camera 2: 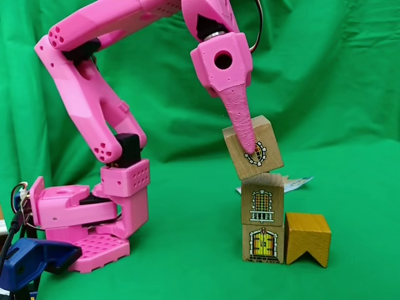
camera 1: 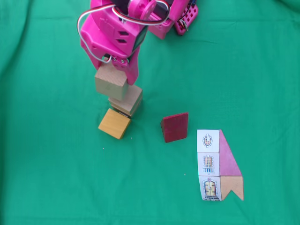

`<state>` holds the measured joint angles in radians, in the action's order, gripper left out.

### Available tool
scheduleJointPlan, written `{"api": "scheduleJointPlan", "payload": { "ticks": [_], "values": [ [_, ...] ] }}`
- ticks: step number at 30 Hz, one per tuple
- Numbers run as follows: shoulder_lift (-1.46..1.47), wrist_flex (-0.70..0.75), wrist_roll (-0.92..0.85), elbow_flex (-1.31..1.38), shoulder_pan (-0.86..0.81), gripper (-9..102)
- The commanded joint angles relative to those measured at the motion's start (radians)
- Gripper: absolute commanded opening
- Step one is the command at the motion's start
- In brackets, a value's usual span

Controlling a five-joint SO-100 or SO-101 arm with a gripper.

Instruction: Grasp some building blocks and build the house on the picture.

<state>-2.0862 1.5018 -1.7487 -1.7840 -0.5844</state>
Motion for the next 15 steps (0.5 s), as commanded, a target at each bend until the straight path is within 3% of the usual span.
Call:
{"api": "scheduleJointPlan", "payload": {
  "ticks": [1,15],
  "values": [
    [0.0,0.005,0.038,0.044,0.034,21],
    [0.029,0.008,0.129,0.043,0.084,21]
  ]
}}
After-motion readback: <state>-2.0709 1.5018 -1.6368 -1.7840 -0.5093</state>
